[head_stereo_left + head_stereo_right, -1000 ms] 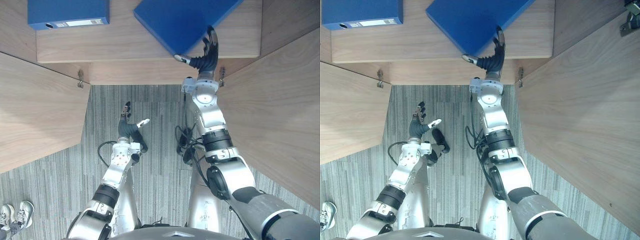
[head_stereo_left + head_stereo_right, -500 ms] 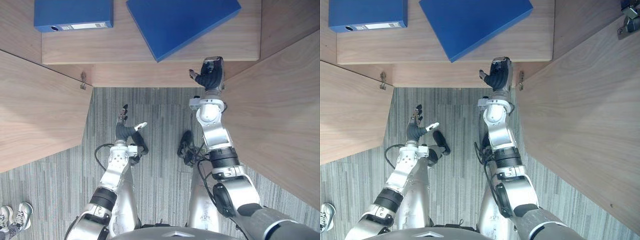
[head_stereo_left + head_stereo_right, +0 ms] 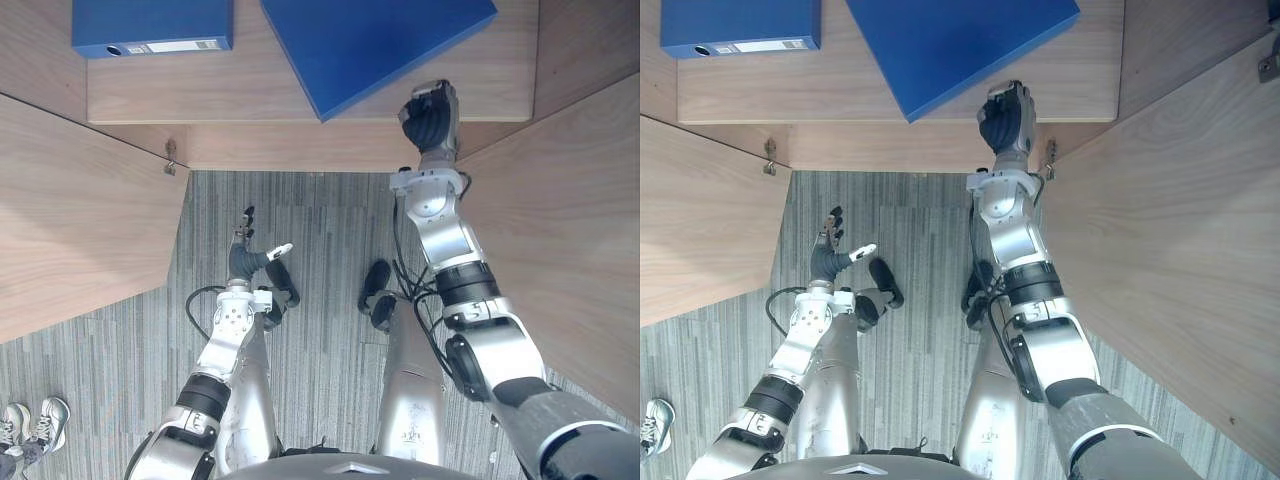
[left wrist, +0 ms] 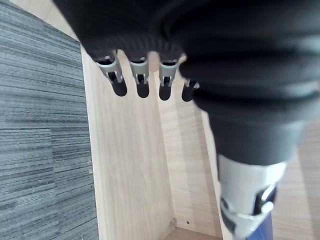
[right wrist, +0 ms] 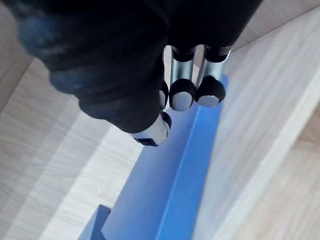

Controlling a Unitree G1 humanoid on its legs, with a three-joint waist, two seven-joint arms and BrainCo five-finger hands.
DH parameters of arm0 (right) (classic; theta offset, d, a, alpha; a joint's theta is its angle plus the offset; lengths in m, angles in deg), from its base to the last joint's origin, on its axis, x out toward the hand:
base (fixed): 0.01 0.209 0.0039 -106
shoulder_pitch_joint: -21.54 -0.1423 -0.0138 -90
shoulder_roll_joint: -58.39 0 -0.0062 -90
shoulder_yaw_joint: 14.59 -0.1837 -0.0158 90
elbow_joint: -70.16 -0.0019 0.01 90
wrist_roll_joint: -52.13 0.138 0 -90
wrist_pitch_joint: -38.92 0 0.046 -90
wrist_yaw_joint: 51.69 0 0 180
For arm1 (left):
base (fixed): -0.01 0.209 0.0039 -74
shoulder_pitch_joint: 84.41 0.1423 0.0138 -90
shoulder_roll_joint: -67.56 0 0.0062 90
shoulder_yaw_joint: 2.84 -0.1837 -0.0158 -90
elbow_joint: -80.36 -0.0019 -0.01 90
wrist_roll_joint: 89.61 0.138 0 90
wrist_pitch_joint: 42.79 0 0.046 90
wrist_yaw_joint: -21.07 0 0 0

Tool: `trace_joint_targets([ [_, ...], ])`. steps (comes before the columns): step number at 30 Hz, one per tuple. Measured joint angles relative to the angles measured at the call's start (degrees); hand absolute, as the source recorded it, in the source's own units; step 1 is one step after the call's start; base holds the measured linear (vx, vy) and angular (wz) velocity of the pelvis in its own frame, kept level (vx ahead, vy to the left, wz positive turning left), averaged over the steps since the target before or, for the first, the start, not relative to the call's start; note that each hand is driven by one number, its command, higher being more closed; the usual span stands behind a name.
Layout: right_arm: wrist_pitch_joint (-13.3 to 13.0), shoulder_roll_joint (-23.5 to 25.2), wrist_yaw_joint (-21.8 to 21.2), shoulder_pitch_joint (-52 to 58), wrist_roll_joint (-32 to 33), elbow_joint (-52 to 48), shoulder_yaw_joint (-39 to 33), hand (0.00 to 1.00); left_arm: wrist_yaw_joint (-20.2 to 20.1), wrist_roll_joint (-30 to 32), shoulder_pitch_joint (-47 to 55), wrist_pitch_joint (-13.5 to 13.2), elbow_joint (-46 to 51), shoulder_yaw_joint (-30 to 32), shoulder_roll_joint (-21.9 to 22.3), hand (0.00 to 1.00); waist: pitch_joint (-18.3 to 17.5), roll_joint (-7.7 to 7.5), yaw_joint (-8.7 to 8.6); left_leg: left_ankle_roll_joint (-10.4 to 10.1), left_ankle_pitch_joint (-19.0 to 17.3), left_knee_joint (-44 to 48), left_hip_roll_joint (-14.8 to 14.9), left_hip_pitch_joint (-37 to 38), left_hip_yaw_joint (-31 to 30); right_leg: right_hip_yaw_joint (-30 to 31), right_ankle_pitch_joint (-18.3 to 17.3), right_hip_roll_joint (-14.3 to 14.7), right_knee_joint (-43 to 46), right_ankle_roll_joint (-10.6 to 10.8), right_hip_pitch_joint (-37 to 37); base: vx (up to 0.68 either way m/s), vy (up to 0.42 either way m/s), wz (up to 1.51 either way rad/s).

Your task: Walk over to the cabinet, pick up the folder, carry it to the office cabinet, place the folder inside the office cabinet, then close the office cabinet door

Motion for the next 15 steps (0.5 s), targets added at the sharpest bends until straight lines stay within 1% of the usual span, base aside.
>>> trace_joint_targets([
  [3,-1.0,-1.0,-1.0,-4.2,0.1,3.6,1.3,1.00,-0.1,-0.1,-0.2,-0.2,0.3,0.0,0.0,0.00,0.0,0.00,0.11,0.1,0.1,-0.2,-0.3,-0.7,-0.2,-0.2,0.0,-0.3,0.0,0.0,-0.6,0.01,-0.024,0.07],
  [5,-1.0,-1.2,-1.5,-6.1,0.3,4.6,1.6,1.00,-0.1,-0.1,-0.2,-0.2,0.4,0.0,-0.1,0.00,0.0,0.00,0.22,0.1,0.5,-0.5,-0.5,-1.4,-0.2,-0.4,0.0,-0.5,0.1,0.0,-1.3,0.01,-0.023,0.09],
  [7,-1.0,-1.5,-1.7,-8.0,0.8,6.6,2.4,1.00,-0.1,-0.2,-0.3,-0.3,0.4,-0.1,-0.1,0.00,0.0,0.00,0.31,0.7,0.9,-0.5,-0.7,-1.9,-0.2,-0.5,0.0,-0.8,0.4,0.0,-1.7,0.03,-0.026,0.08],
  [10,-1.0,-2.0,-1.9,-9.8,1.4,8.4,2.5,1.00,-0.1,-0.7,-0.4,-0.5,0.5,-0.1,-0.2,0.00,0.0,0.00,0.60,0.7,0.9,-0.5,-0.8,-2.2,-0.5,-0.8,-0.2,-1.1,0.7,0.0,-1.8,0.03,-0.021,0.07],
  [15,-1.1,-4.0,-2.0,-12.6,4.7,12.1,2.4,1.00,-0.1,-1.9,-0.6,-0.7,0.7,-0.2,-0.8,0.00,0.0,0.00,0.64,0.6,1.2,-0.6,-1.6,-3.4,-0.7,-1.0,-0.9,-2.2,2.0,-0.1,-3.1,0.01,-0.024,0.12],
])
